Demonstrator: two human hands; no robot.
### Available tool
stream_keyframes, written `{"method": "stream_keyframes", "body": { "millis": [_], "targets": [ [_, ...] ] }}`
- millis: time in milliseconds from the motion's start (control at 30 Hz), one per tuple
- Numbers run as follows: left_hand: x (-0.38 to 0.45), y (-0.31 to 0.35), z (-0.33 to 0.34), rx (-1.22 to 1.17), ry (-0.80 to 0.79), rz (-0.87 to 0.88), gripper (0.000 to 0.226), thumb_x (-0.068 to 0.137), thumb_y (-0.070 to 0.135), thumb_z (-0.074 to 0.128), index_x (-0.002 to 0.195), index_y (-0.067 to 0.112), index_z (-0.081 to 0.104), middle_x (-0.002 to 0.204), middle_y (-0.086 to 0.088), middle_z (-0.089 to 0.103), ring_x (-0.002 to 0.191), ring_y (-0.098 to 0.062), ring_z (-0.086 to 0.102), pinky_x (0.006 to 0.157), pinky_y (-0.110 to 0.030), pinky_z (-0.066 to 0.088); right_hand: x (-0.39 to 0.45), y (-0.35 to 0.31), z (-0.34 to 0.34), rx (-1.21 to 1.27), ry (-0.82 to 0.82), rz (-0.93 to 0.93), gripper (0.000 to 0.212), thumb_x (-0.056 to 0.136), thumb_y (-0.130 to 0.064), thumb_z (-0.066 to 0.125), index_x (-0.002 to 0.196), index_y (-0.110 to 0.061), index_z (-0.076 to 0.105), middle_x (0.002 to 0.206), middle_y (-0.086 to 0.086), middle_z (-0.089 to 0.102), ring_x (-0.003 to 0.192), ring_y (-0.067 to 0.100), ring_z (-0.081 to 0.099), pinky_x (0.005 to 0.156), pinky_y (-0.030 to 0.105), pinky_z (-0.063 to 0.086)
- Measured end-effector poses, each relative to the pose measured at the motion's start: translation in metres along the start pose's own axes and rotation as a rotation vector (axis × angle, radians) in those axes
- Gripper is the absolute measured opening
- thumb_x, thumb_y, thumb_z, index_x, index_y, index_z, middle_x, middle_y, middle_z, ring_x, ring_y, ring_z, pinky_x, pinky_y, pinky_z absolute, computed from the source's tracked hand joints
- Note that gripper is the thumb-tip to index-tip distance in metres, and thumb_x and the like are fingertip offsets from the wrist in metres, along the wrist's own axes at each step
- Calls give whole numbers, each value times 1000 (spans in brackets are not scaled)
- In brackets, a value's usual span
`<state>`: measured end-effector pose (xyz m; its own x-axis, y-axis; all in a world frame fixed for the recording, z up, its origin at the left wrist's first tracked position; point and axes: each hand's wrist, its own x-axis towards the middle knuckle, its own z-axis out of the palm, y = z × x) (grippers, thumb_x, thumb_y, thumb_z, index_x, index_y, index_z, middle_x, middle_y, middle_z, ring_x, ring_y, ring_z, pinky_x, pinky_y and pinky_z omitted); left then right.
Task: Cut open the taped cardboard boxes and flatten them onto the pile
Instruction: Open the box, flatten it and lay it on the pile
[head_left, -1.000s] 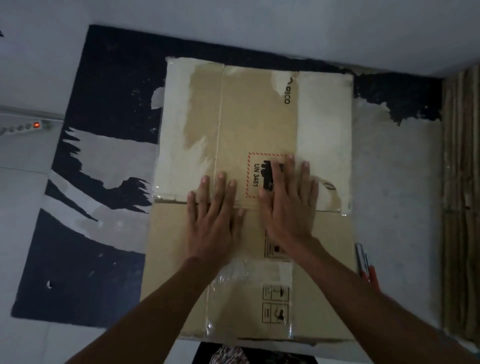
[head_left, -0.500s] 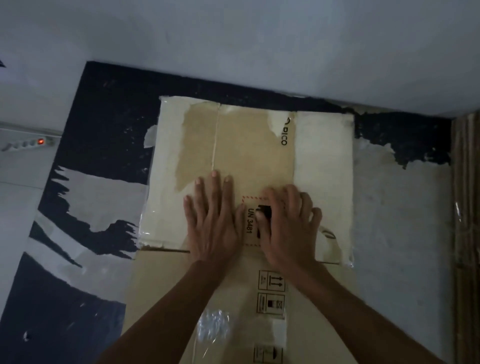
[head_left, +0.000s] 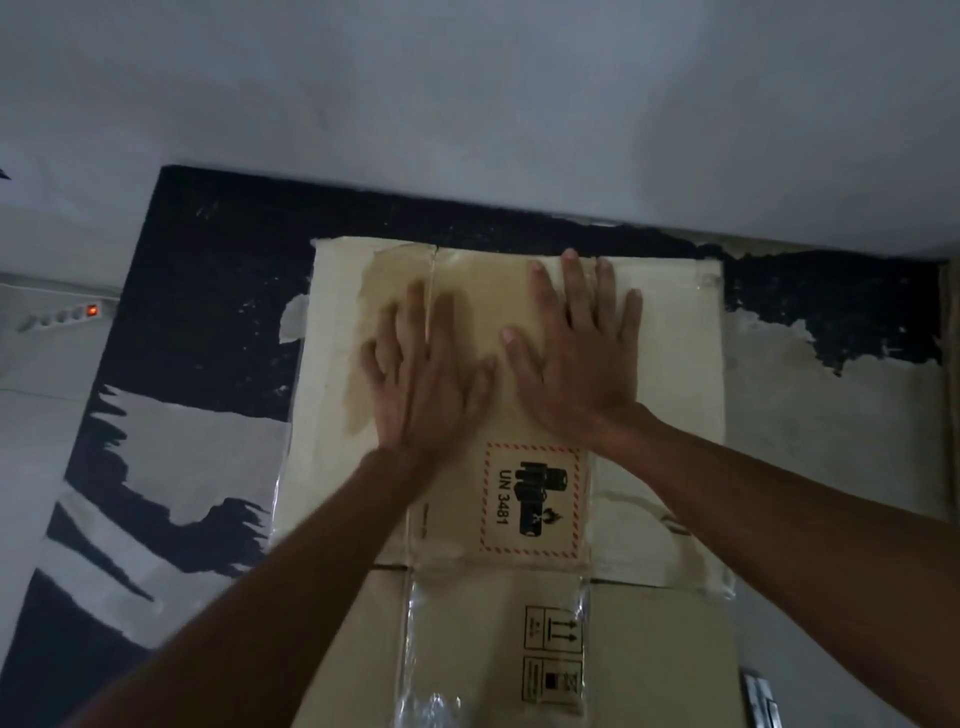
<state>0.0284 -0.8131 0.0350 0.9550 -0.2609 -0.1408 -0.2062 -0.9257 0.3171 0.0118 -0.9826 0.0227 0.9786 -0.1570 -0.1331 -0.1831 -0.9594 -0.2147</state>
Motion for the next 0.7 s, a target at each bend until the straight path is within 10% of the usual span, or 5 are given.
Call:
{"method": "stream_keyframes", "body": {
  "millis": [100,467,700],
  "targets": [
    [53,-7,2,77,-53,97,83,95,66,25,159,18,3,167,-4,-5,153,-27,-11,122,-53,-4,1,-1,-1,-1,13,6,73,97,-64,21,158,-25,10,166,6,1,152,33,-6,119,60,1],
    [57,-31,-11,63,-84,187,97,86,81,23,159,21,2,167,-2,-6,153,-19,-9,124,-46,-1,-19,19,-8,-7,-8,227,91,85,-85,18,157,-34,-6,166,0,-9,151,31,-15,118,63,-2],
    [57,-38,-12,129,-4,-78,127,66,101,25,158,19,-2,167,-8,-8,153,-26,-11,124,-48,-2,-17,21,-6,-22,-23,227,92,85,-84,19,157,-33,-5,166,2,-9,151,34,-13,116,66,0]
  ]
}}
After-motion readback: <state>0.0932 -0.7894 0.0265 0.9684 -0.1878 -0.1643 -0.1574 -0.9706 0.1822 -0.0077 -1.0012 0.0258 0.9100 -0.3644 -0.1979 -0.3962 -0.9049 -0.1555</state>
